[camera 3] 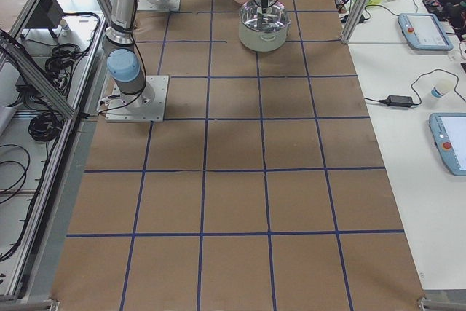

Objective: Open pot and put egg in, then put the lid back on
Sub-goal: 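Grasp the lid knob with the right gripper while the left gripper lowers over the egg, then lift the glass lid off the pot and move it aside with the right gripper, then close the left gripper around the brown egg in the pink bowl, then lift the egg with the left gripper and carry it over the pot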

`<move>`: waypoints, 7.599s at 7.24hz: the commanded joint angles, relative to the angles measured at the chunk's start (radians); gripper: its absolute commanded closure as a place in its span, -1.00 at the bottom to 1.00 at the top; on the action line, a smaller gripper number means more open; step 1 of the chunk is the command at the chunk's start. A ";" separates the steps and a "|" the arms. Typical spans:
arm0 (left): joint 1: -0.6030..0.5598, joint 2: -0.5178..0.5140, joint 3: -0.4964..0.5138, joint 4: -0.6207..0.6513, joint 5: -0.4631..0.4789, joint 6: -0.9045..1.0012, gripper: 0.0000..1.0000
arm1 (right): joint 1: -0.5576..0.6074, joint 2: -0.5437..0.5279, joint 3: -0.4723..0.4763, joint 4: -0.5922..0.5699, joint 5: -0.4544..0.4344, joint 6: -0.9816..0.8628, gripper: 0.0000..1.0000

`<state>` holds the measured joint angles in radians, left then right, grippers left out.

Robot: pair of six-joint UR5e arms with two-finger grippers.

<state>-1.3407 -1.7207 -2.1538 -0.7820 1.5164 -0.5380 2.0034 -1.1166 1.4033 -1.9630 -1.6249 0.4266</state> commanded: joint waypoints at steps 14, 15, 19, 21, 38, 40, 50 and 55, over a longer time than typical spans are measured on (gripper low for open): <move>-0.045 -0.068 0.002 0.075 0.077 -0.086 -0.92 | -0.081 -0.098 -0.009 0.036 0.016 -0.055 0.87; -0.045 -0.068 0.000 0.075 0.077 -0.086 -0.91 | -0.136 -0.159 -0.009 0.156 0.070 -0.054 0.90; -0.045 -0.072 -0.005 0.076 0.077 -0.082 -0.91 | -0.337 -0.331 0.029 0.386 0.068 -0.325 0.98; -0.045 -0.071 -0.003 0.076 0.076 -0.082 -0.69 | -0.403 -0.409 0.112 0.374 0.066 -0.440 1.00; -0.046 -0.057 0.047 0.055 0.073 -0.068 0.64 | -0.428 -0.434 0.148 0.317 0.033 -0.468 1.00; -0.069 -0.028 0.095 -0.027 0.071 -0.071 0.64 | -0.428 -0.433 0.148 0.317 0.033 -0.468 1.00; -0.419 -0.120 0.462 -0.228 -0.068 -0.099 0.64 | -0.428 -0.431 0.148 0.319 0.033 -0.468 1.00; -0.462 -0.197 0.462 -0.166 -0.053 -0.088 0.64 | -0.426 -0.433 0.148 0.319 0.031 -0.471 1.00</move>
<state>-1.7980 -1.9094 -1.6914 -0.9486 1.4617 -0.6281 1.5769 -1.5481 1.5508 -1.6444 -1.5933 -0.0428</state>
